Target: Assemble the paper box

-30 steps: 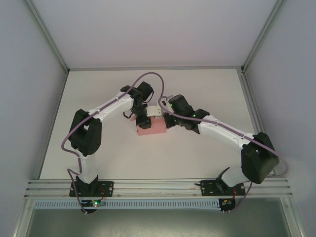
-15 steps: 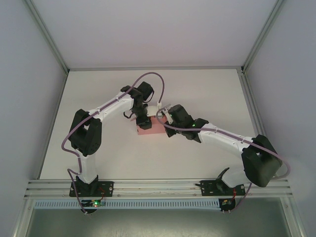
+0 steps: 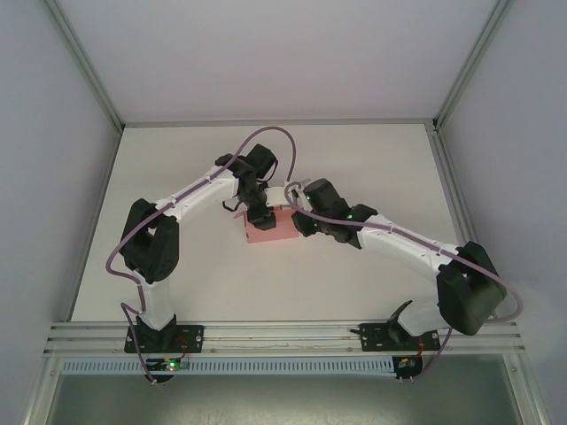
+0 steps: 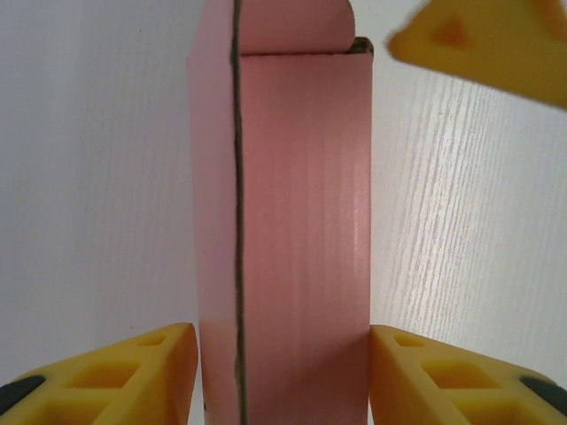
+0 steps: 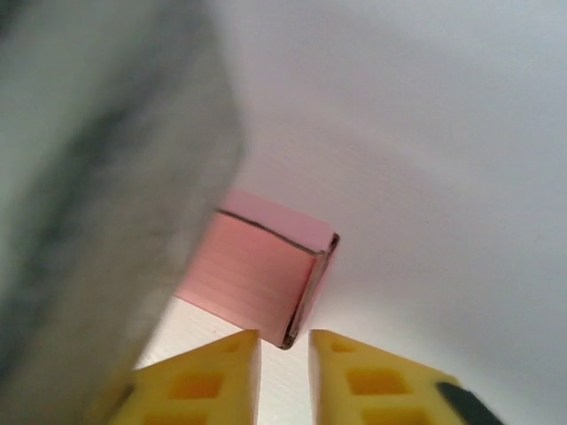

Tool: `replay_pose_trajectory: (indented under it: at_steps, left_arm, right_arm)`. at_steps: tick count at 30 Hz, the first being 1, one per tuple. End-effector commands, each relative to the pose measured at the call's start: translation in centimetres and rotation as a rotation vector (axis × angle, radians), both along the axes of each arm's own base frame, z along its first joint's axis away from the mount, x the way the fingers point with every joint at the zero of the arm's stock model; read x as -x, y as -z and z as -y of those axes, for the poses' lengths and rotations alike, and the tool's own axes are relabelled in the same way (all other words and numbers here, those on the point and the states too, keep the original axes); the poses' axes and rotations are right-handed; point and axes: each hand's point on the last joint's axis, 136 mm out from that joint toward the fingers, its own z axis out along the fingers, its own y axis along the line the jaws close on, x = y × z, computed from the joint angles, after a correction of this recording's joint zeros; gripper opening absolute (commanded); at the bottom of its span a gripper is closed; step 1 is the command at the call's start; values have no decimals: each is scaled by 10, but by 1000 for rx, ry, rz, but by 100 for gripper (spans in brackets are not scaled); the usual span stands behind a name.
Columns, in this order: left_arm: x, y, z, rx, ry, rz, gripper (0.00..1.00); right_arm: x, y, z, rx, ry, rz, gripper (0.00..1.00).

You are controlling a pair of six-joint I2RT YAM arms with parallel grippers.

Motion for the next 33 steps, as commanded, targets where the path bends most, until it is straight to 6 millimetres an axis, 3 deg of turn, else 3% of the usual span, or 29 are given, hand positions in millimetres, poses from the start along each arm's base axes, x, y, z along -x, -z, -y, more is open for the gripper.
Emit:
replay_pose_trajectory:
  at_steps: [1, 3, 5, 13, 18, 22, 28, 33]
  left_arm:
    - [2, -1, 1, 0, 3, 15, 52]
    - [2, 0, 1, -1, 3, 17, 52]
    - [0, -1, 2, 4, -1, 22, 52]
    - [-7, -24, 2, 38, -39, 95, 59]
    - [-12, -42, -7, 33, -110, 166, 68]
    - [-16, -55, -25, 13, -217, 250, 69]
    - [-12, -45, -74, -95, -489, 326, 70]
    - [7, -45, -79, -25, -558, 293, 62]
  right_arm:
    - [4, -28, -1, -123, -27, -13, 40]
    - [3, -29, 4, -135, -14, -18, 49]
    - [-1, -29, 9, -126, 0, -13, 50]
    - [-9, -15, -1, -107, -26, -42, 46]
    - [-21, -11, -6, -58, -19, -9, 38]
    - [-28, -8, -8, -21, -2, 7, 30]
    - [-30, -1, -17, -26, -3, -13, 18]
    - [-30, 2, -18, -16, 15, -26, 11]
